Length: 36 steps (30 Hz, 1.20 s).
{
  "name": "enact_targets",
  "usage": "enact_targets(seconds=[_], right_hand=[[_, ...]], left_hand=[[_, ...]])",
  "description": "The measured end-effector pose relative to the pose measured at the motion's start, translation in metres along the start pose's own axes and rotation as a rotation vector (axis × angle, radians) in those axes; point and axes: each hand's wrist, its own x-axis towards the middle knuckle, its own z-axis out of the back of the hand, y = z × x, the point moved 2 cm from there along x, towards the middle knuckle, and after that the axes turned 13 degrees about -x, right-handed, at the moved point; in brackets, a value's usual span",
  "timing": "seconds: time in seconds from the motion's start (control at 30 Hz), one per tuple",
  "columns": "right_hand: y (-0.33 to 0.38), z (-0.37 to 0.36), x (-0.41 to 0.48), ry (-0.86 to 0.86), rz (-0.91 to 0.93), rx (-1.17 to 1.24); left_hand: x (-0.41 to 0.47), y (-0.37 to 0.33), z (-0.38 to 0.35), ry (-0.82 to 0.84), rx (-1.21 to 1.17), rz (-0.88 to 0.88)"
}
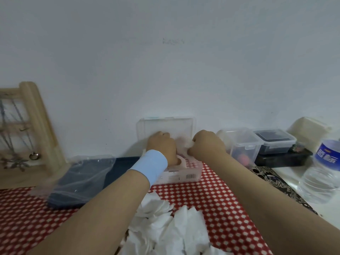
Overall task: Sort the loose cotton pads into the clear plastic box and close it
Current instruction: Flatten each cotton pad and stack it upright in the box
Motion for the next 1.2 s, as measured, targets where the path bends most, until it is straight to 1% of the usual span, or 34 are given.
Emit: enact_targets(seconds=[0.17,0.3,0.37,0.43,0.53,0.6,0.63,0.8,0.9,1.07,1.13,1.2], right_hand=[[0.035,0.007,0.002,-0.009,0.072,-0.409],[0.049,0.002,0.009,0.055,0.080,-0.545],[0.053,0.002,0.010,0.043,0.055,-0.544],[0.054,0.000,0.011,0.053,0.023,-0.490],[0.047,0.004,0.016,0.182,-0.047,-0.331],[0.041,0.007,0.019,0.264,-0.077,-0.307],[0.038,0.005,0.020,0.274,-0.086,-0.309],[0.035,-0.012,0.017,0.206,-0.053,-0.227],[0.026,-0.005,0.016,0.174,0.011,-0.152],[0.004,0.016,0.000,-0.083,0.070,-0.132],[0.001,0.015,-0.008,-0.197,0.141,-0.082],[0.000,0.007,-0.011,-0.231,0.251,-0.038]], left_hand=[[-0.003,0.001,-0.006,-0.031,-0.073,0.032],[-0.009,0.005,-0.004,-0.011,-0.130,-0.016],[-0.010,0.008,-0.006,-0.015,-0.127,-0.040],[-0.011,0.010,-0.009,-0.013,-0.132,-0.051],[-0.014,0.013,-0.008,-0.011,-0.162,-0.063],[-0.017,0.016,-0.006,0.009,-0.192,-0.069],[-0.019,0.017,-0.005,0.018,-0.202,-0.072],[-0.034,0.019,-0.002,0.075,-0.326,-0.110],[-0.048,0.032,-0.001,0.061,-0.338,-0.112],[-0.062,0.042,-0.005,0.168,-0.401,-0.057],[-0.061,0.039,-0.008,0.226,-0.451,-0.033],[-0.061,0.038,-0.012,0.276,-0.486,-0.004]])
